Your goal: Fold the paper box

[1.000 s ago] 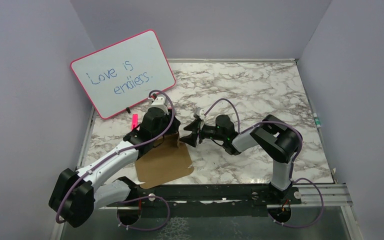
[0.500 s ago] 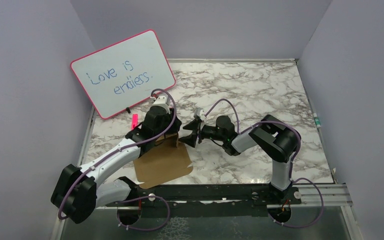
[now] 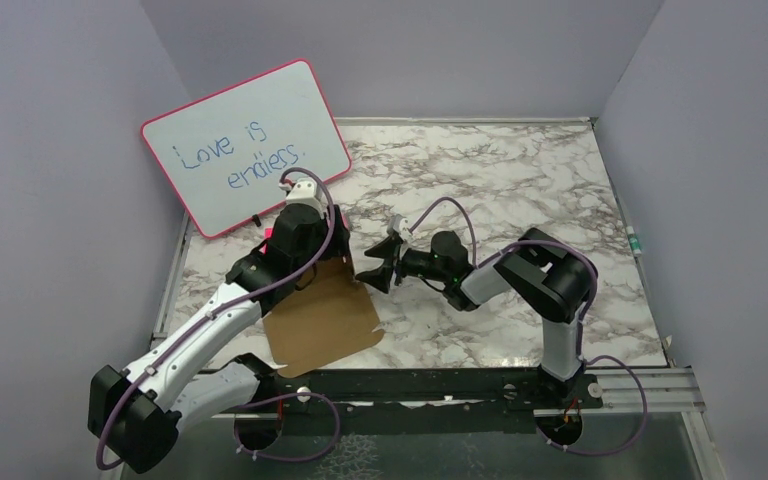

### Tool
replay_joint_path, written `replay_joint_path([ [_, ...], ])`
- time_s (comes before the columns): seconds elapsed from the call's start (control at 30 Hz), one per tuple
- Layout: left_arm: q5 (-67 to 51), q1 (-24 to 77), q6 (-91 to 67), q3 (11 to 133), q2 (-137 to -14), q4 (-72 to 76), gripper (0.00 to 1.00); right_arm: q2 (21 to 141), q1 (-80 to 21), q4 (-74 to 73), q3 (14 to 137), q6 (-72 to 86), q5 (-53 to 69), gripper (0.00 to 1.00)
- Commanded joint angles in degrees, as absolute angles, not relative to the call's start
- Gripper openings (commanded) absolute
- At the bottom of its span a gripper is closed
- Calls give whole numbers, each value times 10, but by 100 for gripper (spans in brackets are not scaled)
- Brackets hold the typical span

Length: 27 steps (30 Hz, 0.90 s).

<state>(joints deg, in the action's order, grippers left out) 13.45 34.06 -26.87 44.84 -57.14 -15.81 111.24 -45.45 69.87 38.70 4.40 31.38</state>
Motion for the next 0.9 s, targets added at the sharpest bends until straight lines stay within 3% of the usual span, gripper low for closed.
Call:
replay_joint_path([
  [0.0,217,333,-264,452,-554,-240,68,1137,-460,703,413,32,319,69],
  [0.23,211,331,-268,448,-600,-256,68,1151,-460,690,442,28,321,68],
  [0.63,125,331,-282,432,-617,-214,47,1166,-465,683,471,19,321,68],
  [0.87,107,331,-281,430,-622,-205,46,1167,-465,669,480,-14,300,65],
])
